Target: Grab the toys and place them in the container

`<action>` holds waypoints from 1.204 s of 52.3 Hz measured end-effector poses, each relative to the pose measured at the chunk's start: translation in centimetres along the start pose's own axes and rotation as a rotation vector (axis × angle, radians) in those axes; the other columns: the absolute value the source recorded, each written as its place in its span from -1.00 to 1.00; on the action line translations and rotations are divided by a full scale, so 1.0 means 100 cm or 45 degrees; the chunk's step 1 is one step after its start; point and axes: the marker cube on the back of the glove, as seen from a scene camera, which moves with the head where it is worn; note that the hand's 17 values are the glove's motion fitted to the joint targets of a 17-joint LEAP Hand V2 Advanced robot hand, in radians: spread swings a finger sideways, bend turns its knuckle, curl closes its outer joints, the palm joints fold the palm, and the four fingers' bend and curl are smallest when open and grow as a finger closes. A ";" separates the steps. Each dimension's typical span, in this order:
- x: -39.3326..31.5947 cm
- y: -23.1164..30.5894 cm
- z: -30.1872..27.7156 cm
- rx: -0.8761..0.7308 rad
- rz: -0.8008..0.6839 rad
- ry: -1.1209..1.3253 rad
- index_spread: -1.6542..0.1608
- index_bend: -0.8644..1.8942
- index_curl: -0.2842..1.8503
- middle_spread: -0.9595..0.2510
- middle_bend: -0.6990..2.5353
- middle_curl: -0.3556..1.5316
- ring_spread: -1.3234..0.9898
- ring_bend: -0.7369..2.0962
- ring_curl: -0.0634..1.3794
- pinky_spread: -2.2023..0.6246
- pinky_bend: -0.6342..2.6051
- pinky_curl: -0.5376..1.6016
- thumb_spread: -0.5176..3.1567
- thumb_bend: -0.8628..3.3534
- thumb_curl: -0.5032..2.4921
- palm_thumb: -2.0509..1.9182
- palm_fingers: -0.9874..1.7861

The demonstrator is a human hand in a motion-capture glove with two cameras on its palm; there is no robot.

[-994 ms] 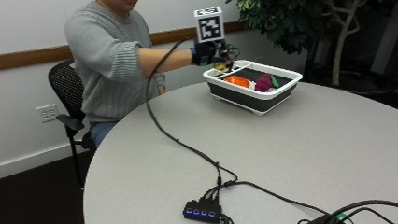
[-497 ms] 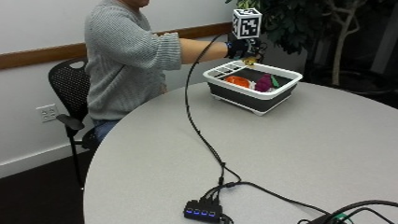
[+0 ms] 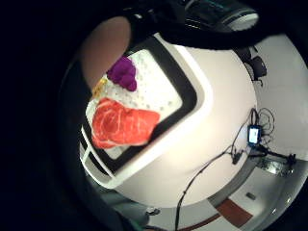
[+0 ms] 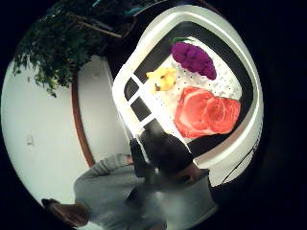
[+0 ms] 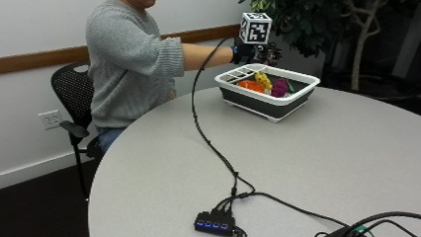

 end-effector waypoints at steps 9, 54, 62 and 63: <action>0.093 0.092 -0.016 0.101 0.149 0.035 0.46 -0.30 -0.36 0.36 -0.50 -0.16 0.02 -0.37 -0.30 0.58 -0.07 -0.16 -0.07 -0.64 -0.37 -0.03 -0.47; 0.071 0.433 0.157 0.143 0.549 -0.331 0.43 -0.24 -0.39 0.36 -0.47 -0.31 0.05 -0.36 -0.48 0.60 -0.19 -0.20 -0.06 -0.63 -0.59 -0.04 -0.35; 0.073 0.446 0.166 0.142 0.602 -0.194 0.43 -0.24 -0.38 0.37 -0.47 -0.32 0.06 -0.36 -0.50 0.60 -0.20 -0.20 -0.06 -0.63 -0.60 -0.03 -0.35; 0.074 0.446 0.165 0.144 0.604 -0.180 0.43 -0.24 -0.38 0.37 -0.47 -0.32 0.06 -0.36 -0.50 0.60 -0.20 -0.20 -0.06 -0.63 -0.60 -0.03 -0.35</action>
